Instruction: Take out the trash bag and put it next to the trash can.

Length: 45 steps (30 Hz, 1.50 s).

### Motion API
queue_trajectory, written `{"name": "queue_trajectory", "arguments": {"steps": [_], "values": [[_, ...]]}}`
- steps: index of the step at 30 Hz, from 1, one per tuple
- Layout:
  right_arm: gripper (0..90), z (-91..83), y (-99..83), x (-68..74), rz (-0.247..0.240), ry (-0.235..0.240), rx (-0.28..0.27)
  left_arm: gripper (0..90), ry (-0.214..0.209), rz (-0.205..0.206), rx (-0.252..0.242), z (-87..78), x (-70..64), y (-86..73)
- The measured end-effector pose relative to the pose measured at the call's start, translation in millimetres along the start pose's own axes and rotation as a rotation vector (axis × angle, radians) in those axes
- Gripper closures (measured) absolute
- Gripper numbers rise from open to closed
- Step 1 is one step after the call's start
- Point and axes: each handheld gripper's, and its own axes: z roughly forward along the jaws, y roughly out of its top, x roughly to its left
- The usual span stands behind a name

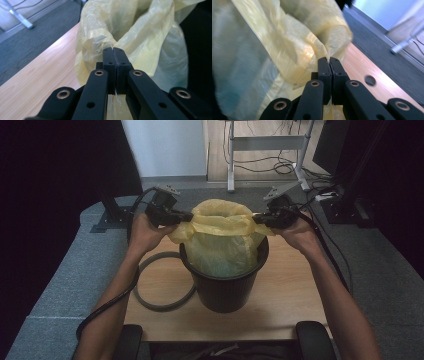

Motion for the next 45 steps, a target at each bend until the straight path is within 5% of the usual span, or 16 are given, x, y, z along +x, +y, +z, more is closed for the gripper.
{"name": "queue_trajectory", "arguments": {"steps": [10,21,29,31,34,37,38,45], "values": [[86.9,3.0,16.8,25.0,-0.038,0.186,-0.129,88.1,-0.121,0.048,-0.051,4.3,-15.6,11.9],[80.3,27.9,41.4,56.9,-0.126,0.286,-0.129,87.8,-0.22,0.137,-0.075,12.6,-41.4,25.8],[45.2,42.7,44.0,66.6,-0.108,0.321,-0.135,88.6,-0.291,0.159,-0.087,17.0,-50.1,31.2],[49.0,43.8,43.9,67.6,-0.107,0.335,-0.142,88.6,-0.315,0.157,-0.092,20.1,-51.6,32.3],[67.7,42.4,42.3,69.4,-0.124,0.362,-0.164,87.7,-0.368,0.132,-0.118,23.8,-51.0,32.8],[76.4,40.2,40.3,68.7,-0.13,0.337,-0.178,79.2,-0.398,0.096,-0.185,19.3,-49.1,33.3],[82.8,40.0,38.8,68.5,-0.146,0.333,-0.173,59.5,-0.401,0.09,-0.186,16.7,-48.3,34.9],[83.7,31.2,31.5,58.2,-0.112,0.314,-0.172,33.4,-0.266,0.156,-0.154,-1.9,-45.0,29.7]]}}
